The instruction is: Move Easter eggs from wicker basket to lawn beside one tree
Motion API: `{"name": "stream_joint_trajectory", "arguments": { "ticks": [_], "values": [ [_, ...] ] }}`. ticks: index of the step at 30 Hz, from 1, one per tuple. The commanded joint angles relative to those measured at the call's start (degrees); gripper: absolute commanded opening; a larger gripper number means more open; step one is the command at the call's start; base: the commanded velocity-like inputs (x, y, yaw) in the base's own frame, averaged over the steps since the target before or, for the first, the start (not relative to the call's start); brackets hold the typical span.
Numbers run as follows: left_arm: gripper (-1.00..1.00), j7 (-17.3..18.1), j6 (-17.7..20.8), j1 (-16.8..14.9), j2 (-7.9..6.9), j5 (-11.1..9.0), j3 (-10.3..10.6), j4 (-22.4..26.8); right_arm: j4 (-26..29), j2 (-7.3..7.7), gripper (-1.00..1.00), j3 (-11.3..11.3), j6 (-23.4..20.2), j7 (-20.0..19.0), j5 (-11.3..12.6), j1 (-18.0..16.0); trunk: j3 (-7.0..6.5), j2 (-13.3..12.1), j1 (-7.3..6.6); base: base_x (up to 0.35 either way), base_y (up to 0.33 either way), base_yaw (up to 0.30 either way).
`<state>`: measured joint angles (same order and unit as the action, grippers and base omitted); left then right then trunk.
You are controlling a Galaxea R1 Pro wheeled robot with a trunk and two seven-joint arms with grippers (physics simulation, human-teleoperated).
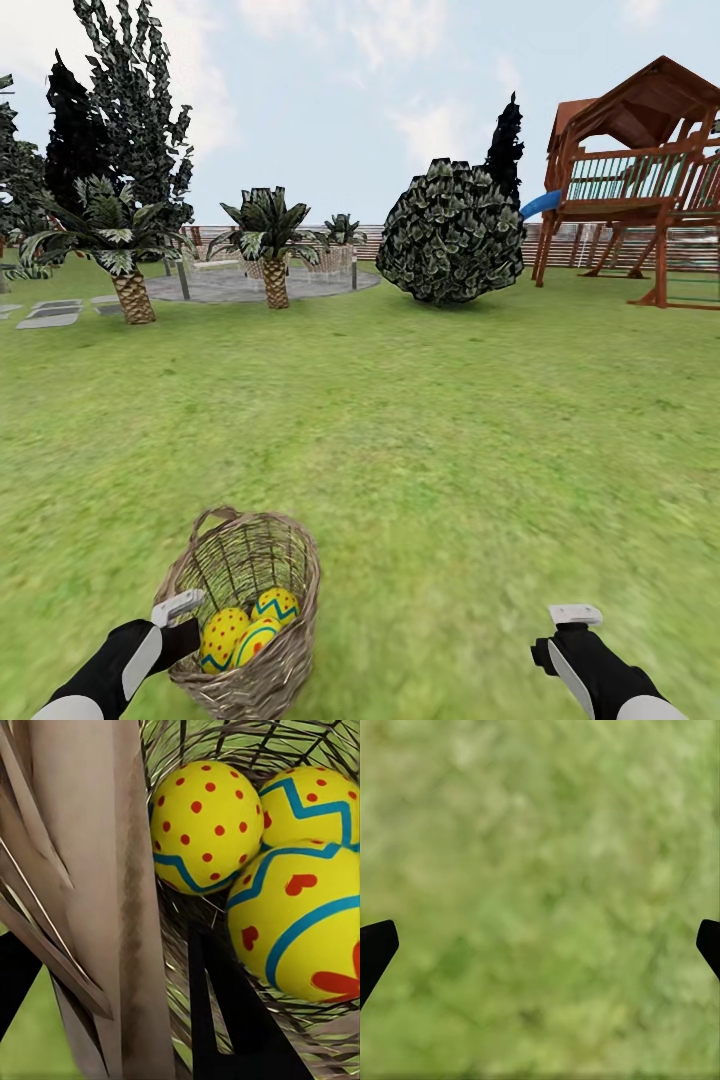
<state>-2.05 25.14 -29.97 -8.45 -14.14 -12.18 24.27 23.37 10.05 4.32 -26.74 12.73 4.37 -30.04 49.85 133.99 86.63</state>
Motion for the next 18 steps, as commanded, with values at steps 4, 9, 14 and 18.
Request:
{"name": "stream_joint_trajectory", "arguments": {
  "ticks": [4,9,14,18],
  "values": [
    [-1.0,-0.28,0.34,0.0,0.02,-0.54,-0.05,-0.01,0.1,0.05,1.0,0.5,-0.33,0.36,0.47,-0.02,-0.47,-1.18,-0.67,0.0,0.0,0.0],
    [-1.0,-0.4,0.4,0.0,-0.06,-0.62,-0.2,-0.01,0.1,0.05,1.0,0.5,-0.24,0.36,0.47,-0.02,-1.37,-3.18,-1.77,0.0,0.0,0.0],
    [-1.0,-0.32,0.43,0.0,-0.01,-0.62,-0.21,-0.01,0.1,0.05,1.0,0.51,0.65,0.28,0.52,-0.02,-2.3,-5.19,-2.87,0.0,0.0,-0.05],
    [-1.0,-0.32,0.43,0.0,0.01,-0.62,-0.13,-0.01,0.1,0.13,1.0,0.43,0.72,0.28,0.55,-0.02,-3.11,-6.79,-3.74,0.0,0.0,-0.251]
  ]
}}
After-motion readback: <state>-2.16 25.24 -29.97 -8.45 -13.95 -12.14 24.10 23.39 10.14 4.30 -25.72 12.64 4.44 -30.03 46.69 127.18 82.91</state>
